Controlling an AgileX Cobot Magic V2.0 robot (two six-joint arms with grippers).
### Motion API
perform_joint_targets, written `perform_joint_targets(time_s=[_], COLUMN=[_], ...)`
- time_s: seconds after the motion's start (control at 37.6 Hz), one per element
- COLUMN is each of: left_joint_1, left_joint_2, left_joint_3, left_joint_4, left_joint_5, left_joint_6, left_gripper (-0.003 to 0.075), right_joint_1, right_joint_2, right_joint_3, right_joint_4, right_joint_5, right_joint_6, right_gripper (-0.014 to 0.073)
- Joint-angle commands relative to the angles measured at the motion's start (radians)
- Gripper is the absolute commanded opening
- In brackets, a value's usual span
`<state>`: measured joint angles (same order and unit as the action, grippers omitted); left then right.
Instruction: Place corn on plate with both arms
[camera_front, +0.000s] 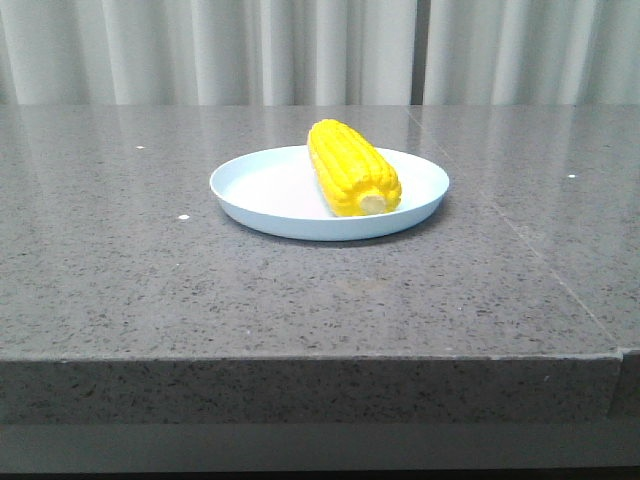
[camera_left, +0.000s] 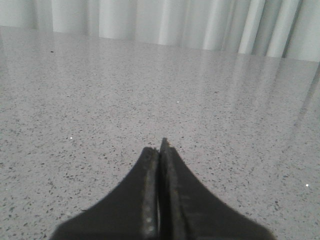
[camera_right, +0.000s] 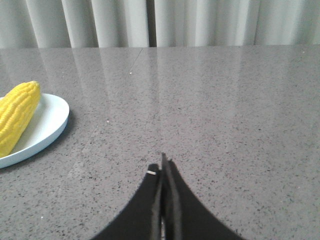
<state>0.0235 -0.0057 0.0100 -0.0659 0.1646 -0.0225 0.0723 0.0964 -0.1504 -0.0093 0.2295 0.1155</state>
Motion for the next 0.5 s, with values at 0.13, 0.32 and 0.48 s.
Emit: perform_joint_targets(time_s=[0.13,0.32,0.48], left_joint_1=[0.001,0.001,0.001], left_joint_2=[-0.018,-0.016,-0.016], left_joint_3=[0.022,0.022,0.022], left_joint_4=[-0.01,-0.01,-0.01], left_joint_5=[-0.08,-0.08,-0.08], left_joint_6=[0.0,0.0,0.0], left_gripper=[-0.002,-0.002,-0.002], right_joint_1=[-0.035,-0.035,-0.035], right_joint_2=[-0.106,-0.124,-0.125], right_joint_3=[0.132,0.155,0.157], right_joint_4=[0.116,0.118,0.118], right_joint_5=[-0.144,-0.114,-0.112], right_joint_6=[-0.046,-0.053,-0.053], right_gripper=[-0.007,-0.007,-0.007])
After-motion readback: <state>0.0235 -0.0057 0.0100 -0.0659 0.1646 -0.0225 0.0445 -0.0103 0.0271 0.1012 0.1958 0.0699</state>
